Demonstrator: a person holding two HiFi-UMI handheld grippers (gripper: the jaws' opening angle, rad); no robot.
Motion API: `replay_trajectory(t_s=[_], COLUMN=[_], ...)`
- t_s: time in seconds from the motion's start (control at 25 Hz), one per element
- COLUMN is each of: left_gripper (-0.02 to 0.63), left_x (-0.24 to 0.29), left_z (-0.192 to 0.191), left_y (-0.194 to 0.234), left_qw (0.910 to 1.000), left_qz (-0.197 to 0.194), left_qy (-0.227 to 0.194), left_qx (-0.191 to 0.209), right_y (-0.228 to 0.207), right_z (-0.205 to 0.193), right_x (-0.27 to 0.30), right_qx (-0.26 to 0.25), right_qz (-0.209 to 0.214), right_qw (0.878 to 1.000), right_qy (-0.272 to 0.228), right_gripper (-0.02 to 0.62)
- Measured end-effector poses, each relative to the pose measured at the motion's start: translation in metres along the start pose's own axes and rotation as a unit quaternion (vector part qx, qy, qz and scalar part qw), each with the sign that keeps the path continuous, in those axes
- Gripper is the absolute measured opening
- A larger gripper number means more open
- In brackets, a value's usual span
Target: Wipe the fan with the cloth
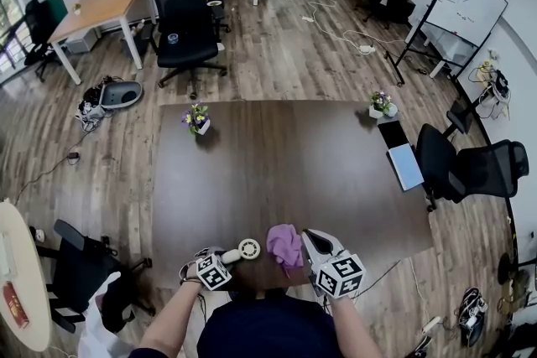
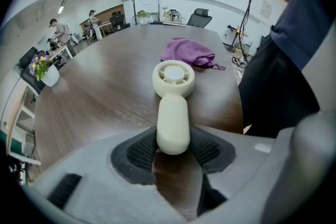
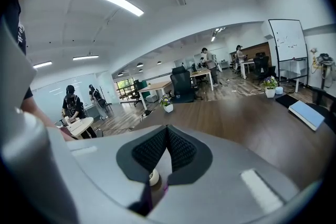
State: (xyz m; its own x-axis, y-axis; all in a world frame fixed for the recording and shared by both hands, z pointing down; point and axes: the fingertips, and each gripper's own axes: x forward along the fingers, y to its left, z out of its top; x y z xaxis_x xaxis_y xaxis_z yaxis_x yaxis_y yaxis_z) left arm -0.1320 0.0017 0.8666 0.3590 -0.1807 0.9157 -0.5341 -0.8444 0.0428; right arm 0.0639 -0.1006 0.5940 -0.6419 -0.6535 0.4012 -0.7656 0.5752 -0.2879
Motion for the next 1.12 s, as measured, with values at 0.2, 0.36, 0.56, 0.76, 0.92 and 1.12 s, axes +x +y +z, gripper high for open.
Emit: replay_trajectory(t_s=[0.2, 0.36, 0.56, 0.76, 0.92, 1.12], left_gripper=[0.198, 0.199, 0.201, 0.209, 0.213, 0.202], left_x=[0.005, 0.005, 0.003, 0.002, 0.001, -0.004], left_z=[0.006, 0.007, 0.009, 0.006, 0.004, 0.000], left_y=[-0.021, -0.022, -0.024, -0.021, -0.022, -0.021], left_qw=[0.9999, 0.9999, 0.9999, 0.9997, 0.9998, 0.9996], left_qz=[-0.014, -0.008, -0.008, 0.000, 0.001, 0.005], left_qy=[-0.003, -0.003, -0.012, -0.018, -0.016, -0.019], left_qx=[-0.003, 0.009, -0.009, -0.015, -0.014, -0.020], right_y=[0.000, 0.003, -0.002, -0.022, -0.035, -0.035], right_z=[-0.007, -0.007, -0.011, -0.079, -0.144, -0.185], right_x=[0.004, 0.005, 0.006, 0.029, 0.052, 0.076], right_qx=[0.008, 0.007, 0.000, -0.050, -0.102, -0.124], right_qz=[0.013, 0.019, 0.004, -0.015, -0.023, -0.012], right_qw=[1.000, 1.000, 1.000, 0.990, 0.970, 0.953], right_qy=[0.005, 0.006, 0.013, 0.133, 0.219, 0.275], right_gripper=[0.011, 0.011, 0.012, 0.187, 0.160, 0.169])
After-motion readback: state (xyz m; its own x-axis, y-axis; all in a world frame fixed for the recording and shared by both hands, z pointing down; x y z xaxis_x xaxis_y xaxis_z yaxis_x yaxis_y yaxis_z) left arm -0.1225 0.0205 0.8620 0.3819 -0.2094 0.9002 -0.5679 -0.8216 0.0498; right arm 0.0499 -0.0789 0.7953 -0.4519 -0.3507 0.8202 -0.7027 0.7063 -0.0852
